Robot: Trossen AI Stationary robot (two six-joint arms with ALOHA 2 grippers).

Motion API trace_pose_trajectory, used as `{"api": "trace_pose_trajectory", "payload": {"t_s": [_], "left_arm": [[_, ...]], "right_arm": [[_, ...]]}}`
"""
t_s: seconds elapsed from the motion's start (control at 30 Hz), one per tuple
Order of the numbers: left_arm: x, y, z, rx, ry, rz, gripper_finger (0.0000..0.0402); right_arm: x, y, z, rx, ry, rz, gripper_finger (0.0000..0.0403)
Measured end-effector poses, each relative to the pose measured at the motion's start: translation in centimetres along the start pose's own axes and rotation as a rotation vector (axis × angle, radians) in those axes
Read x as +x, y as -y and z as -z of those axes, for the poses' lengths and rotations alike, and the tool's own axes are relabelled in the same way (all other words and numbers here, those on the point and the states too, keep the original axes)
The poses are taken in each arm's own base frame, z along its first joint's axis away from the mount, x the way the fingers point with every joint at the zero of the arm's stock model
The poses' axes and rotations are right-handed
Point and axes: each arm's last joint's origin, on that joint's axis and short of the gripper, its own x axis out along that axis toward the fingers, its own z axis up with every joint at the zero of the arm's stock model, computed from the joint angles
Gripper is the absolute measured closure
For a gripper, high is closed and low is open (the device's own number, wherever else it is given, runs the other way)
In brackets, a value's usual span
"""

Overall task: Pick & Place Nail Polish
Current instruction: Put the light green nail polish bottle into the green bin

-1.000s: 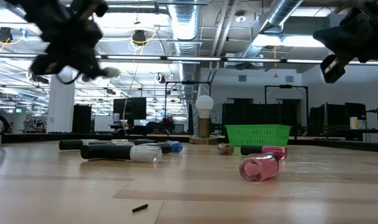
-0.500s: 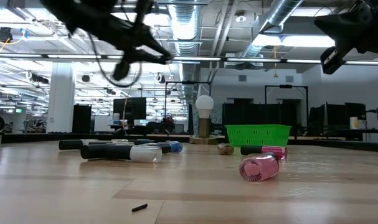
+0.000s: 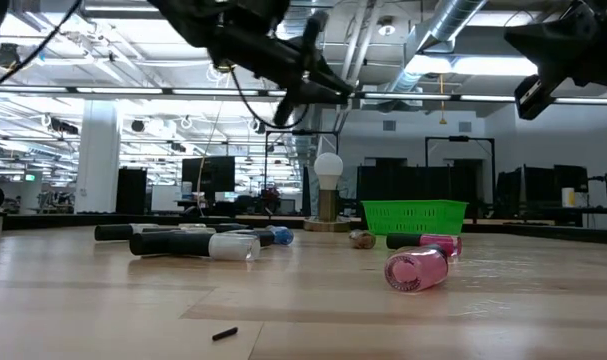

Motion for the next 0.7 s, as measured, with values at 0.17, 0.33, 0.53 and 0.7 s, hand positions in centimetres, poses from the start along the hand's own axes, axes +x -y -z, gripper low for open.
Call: {"api": "trace_pose_trajectory", "payload": {"t_s": [0.17, 0.33, 0.53, 0.7], "left_arm": [[2.3, -0.8, -1.2, 0.082, 0.031, -0.055, 0.0354], [4.2, -1.1, -1.6, 0.187, 0.061, -0.127, 0.0354], [6.4, -1.5, -0.9, 0.308, 0.068, -0.227, 0.0354], [7.5, -2.0, -0.1, 0.37, 0.065, -0.304, 0.0354]], "right_arm": [[0.0, 0.1, 0.1, -0.002, -0.01, 0.009, 0.0403], [0.0, 0.1, 0.2, -0.003, -0.016, 0.022, 0.0403], [0.0, 0.2, 0.2, -0.003, -0.016, 0.035, 0.0403], [0.0, 0.2, 0.3, -0.004, -0.021, 0.038, 0.0403]]}}
